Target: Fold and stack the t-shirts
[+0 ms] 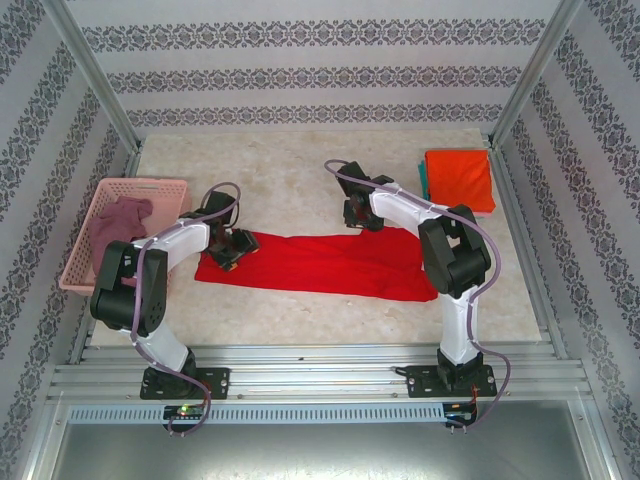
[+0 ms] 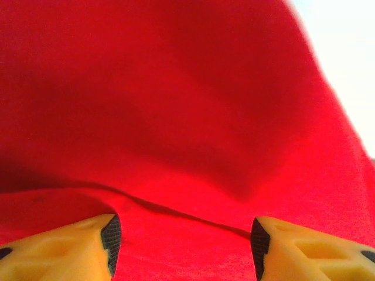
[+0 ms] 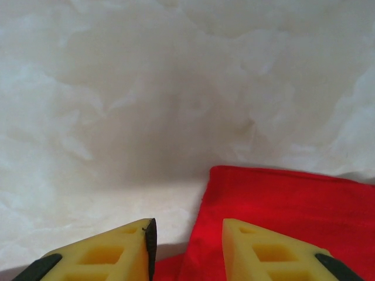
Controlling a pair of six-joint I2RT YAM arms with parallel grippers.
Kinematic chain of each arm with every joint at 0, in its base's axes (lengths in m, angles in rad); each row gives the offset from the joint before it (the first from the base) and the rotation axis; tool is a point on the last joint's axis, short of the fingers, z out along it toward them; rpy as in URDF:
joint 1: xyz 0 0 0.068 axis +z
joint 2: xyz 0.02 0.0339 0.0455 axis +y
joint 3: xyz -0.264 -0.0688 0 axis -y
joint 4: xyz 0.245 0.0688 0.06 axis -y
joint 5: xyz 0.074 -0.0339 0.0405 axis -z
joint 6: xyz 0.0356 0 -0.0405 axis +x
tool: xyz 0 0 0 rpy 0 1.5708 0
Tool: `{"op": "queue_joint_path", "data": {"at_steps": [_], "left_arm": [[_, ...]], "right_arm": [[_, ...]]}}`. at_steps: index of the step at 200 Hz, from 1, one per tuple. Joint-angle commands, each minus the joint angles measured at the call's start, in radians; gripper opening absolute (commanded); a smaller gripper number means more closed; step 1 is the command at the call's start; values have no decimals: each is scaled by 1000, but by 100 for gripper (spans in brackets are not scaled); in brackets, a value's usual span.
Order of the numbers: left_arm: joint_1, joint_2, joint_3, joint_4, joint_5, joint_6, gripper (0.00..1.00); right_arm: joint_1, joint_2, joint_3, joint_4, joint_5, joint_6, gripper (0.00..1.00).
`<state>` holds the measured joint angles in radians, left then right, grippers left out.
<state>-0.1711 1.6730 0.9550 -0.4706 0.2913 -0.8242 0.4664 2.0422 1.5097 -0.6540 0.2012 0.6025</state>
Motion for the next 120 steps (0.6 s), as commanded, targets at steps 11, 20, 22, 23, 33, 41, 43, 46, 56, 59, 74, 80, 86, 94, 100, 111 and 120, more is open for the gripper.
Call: {"op": "queue_joint_path", "data": {"at_steps": [11,20,22,23,33,41,43,46,56,59,74,80,86,94,100,111,120], "left_arm": [[-8,14,-34,43,10,-21,61],[-7,14,-37,42,10,-20,61],[-8,13,-37,42,10,-20,61],[-8,13,-36,42,9,-20,61],[-7,11,-36,40,8,-18,61],[-8,9,-37,38,6,-16,61],[-7,8,-36,37,5,-15,61],[-8,7,-36,36,4,-16,61],[-8,3,-32,31,4,-13,61],[-8,1,-31,29,3,-11,61],[-8,-10,-30,28,1,-9,61],[-8,-12,-29,29,-1,-7,61],[-8,-13,-26,28,-1,-7,61],[-7,-12,-20,26,1,-7,61],[-8,-9,-15,24,3,-5,61],[-8,-5,-4,10,4,0,61],[-8,-4,2,3,3,4,61]], "right_arm": [[-21,40,-5,-39,-16,22,29],[-23,47,-5,-41,-22,23,26],[-25,49,-6,-40,-24,23,26],[-25,50,-6,-40,-24,23,25],[-28,58,-6,-39,-30,25,24],[-31,64,-6,-38,-36,27,23],[-31,66,-6,-37,-37,27,23],[-32,68,-5,-36,-40,28,23],[-34,76,-3,-35,-43,29,23],[-34,79,-3,-33,-45,29,23],[-34,87,0,-34,-55,33,20],[-33,89,-3,-29,-59,33,18],[-35,90,-7,-26,-64,37,15],[-38,87,-12,-25,-70,42,12],[-40,83,-14,-24,-72,46,9],[-40,64,-26,-17,-67,46,2],[-39,43,-37,-9,-61,45,0]]}}
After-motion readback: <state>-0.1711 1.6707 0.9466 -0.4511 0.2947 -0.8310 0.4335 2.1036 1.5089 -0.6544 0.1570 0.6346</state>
